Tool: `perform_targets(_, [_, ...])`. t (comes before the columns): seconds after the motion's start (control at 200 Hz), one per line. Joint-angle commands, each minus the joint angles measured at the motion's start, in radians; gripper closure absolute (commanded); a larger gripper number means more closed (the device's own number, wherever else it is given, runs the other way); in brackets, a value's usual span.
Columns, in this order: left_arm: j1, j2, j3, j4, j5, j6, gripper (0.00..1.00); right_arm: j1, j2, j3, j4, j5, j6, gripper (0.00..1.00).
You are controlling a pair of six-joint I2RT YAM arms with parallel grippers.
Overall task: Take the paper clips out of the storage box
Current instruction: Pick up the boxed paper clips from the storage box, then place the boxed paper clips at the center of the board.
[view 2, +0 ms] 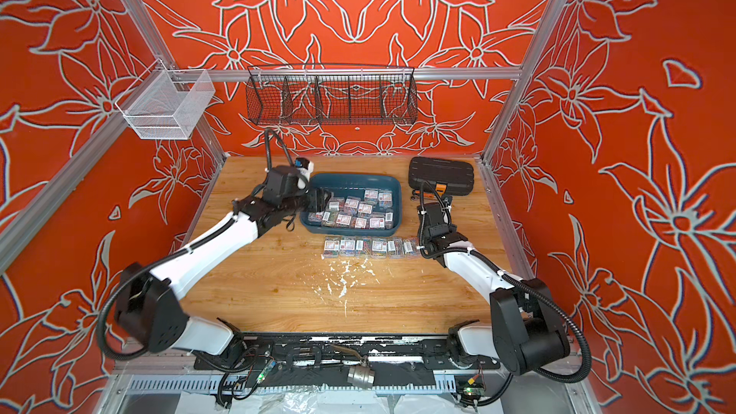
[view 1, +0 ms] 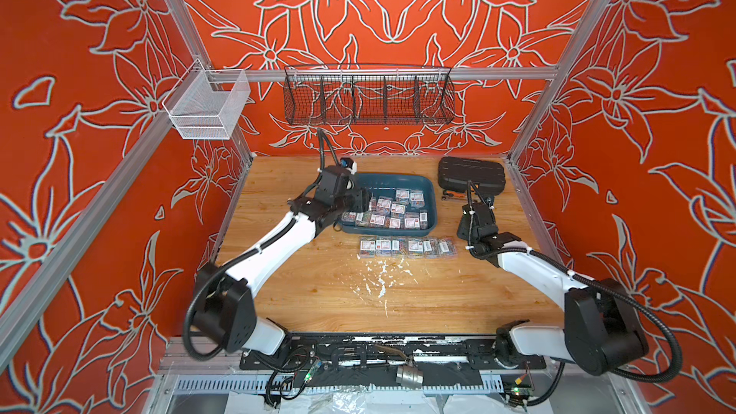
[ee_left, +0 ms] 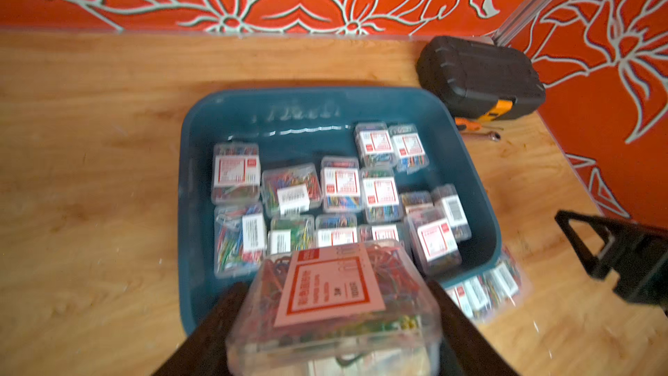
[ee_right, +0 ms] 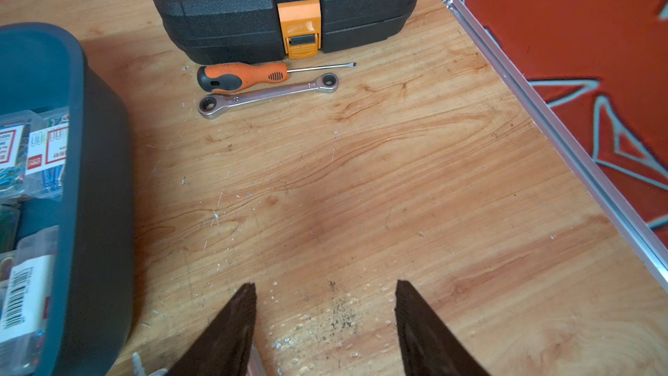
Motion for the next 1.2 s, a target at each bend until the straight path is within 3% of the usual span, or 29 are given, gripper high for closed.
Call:
perform_targets(0.0, [0.001, -0.161, -0.179, 0.069, 0.032, -0.014, 0.39, -0.004, 0.004, 0.025, -0.011, 0.003, 0.001, 0.37])
perform_targets(0.175, [0.001, -0.434, -0.478, 0.141, 0.117, -0.026, 0.40, -0.004, 0.010, 0.031, -0.017, 0.003, 0.002, 0.37])
perform_targets(0.295, [0.001, -0.517, -0.650, 0.265, 0.219, -0.036, 0.40, -0.003, 0.007, 0.028, -0.017, 0.005, 0.004, 0.37])
perform_targets(0.605, [0.000, -0.434, -0.869, 0.565, 0.326, -0.078, 0.41, -0.003, 0.024, 0.043, -0.025, -0.004, -0.002, 0.36])
perform_targets(0.871, [0.001, -0.292, -0.901, 0.652, 0.242, -0.056, 0.41, -0.004, 0.038, 0.057, -0.033, -0.009, -0.005, 0.36])
perform_targets(0.996, [0.001, -0.255, -0.917, 0.690, 0.226, -0.047, 0.34, -0.003, 0.036, 0.055, -0.034, -0.009, -0.006, 0.36])
perform_targets(1.106, [0.001, -0.248, -0.915, 0.684, 0.217, -0.046, 0.10, -0.003, 0.020, 0.040, -0.023, -0.008, -0.004, 0.35])
perform_targets(1.196, [0.001, -0.250, -0.903, 0.648, 0.187, -0.073, 0.01, -0.003, 0.019, 0.039, -0.022, -0.006, -0.003, 0.35])
